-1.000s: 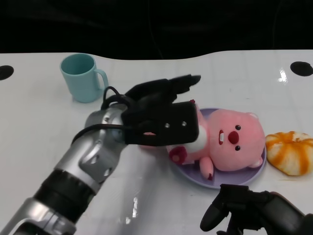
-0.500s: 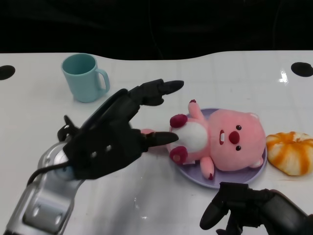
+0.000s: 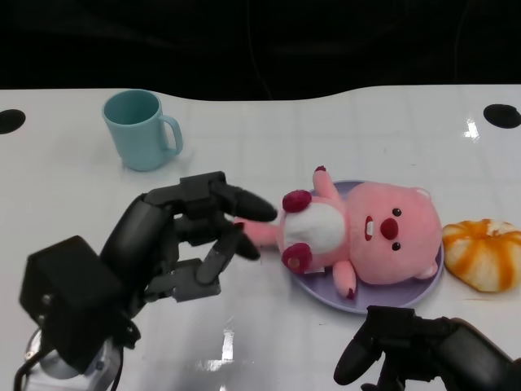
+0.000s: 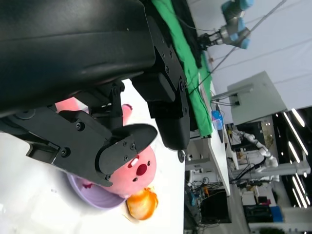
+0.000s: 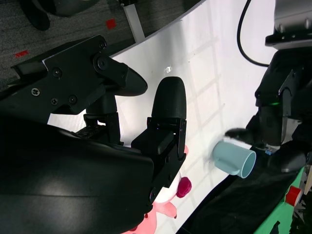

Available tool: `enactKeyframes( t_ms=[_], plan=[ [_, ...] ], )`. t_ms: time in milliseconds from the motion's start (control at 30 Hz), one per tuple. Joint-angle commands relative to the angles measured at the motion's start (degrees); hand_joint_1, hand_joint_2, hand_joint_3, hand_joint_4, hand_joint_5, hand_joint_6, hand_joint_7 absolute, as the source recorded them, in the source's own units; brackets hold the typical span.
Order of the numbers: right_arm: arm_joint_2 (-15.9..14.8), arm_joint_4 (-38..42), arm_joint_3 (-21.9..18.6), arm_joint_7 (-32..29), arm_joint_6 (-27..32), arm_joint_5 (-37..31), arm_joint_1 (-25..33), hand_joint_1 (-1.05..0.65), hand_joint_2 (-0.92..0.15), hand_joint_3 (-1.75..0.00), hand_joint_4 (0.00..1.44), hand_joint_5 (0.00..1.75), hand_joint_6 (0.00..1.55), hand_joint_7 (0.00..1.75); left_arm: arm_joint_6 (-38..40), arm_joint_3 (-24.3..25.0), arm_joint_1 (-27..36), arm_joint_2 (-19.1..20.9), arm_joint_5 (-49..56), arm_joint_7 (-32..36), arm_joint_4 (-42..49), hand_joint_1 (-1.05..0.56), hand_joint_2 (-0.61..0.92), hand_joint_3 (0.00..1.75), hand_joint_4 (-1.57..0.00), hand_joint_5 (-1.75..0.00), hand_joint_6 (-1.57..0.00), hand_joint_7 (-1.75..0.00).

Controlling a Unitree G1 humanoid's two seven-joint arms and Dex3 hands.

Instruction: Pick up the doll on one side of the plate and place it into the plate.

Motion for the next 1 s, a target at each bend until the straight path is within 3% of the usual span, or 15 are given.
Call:
enactKeyframes(
  t_ms=[33, 100, 300, 533, 1000],
  plan=[
    [-0.35, -0.55, -0.31, -0.15, -0.31, 0.00, -0.07, -0.10, -0.65, -0.90, 0.63, 1.53, 0.61, 1.20, 4.60, 0.84, 3.42, 1.03, -2.19, 0.35, -4.97, -0.15, 0.40, 1.45, -0.88, -1.61, -0.87, -1.31],
    [-0.35, -0.73, -0.16, -0.13, 0.02, -0.05, -0.18, -0.09, -0.65, -0.90, 0.63, 1.54, 0.61, 1.20, 7.49, 1.03, 5.75, 1.32, -3.75, 0.18, -7.82, -0.17, 0.38, 1.50, -0.90, -1.72, -0.83, -1.53],
    [-0.45, -1.05, -0.13, -0.14, 0.44, -0.29, -0.23, -0.09, -0.65, -0.89, 0.63, 1.54, 0.61, 1.20, 18.93, 2.92, 11.93, 2.35, -10.08, 1.27, -16.70, -0.19, 0.38, 1.47, -0.91, -1.75, -0.75, -1.71],
    [-0.37, -0.82, -1.10, 0.19, 0.09, 0.61, -0.24, -0.10, -0.65, -0.89, 0.64, 1.54, 0.61, 1.19, 31.12, 5.99, 16.59, 1.52, -19.40, 4.71, -22.69, -0.17, 0.39, 1.46, -0.92, -1.75, -0.74, -1.74],
    [0.69, 0.45, -3.22, -0.33, -3.85, 2.39, 1.71, -0.10, -0.66, -0.90, 0.64, 1.56, 0.61, 1.20, 34.18, 5.48, 17.96, 2.87, -21.19, 4.35, -18.79, -0.14, 0.33, 1.56, -0.93, -1.75, -0.74, -1.75]
  ],
)
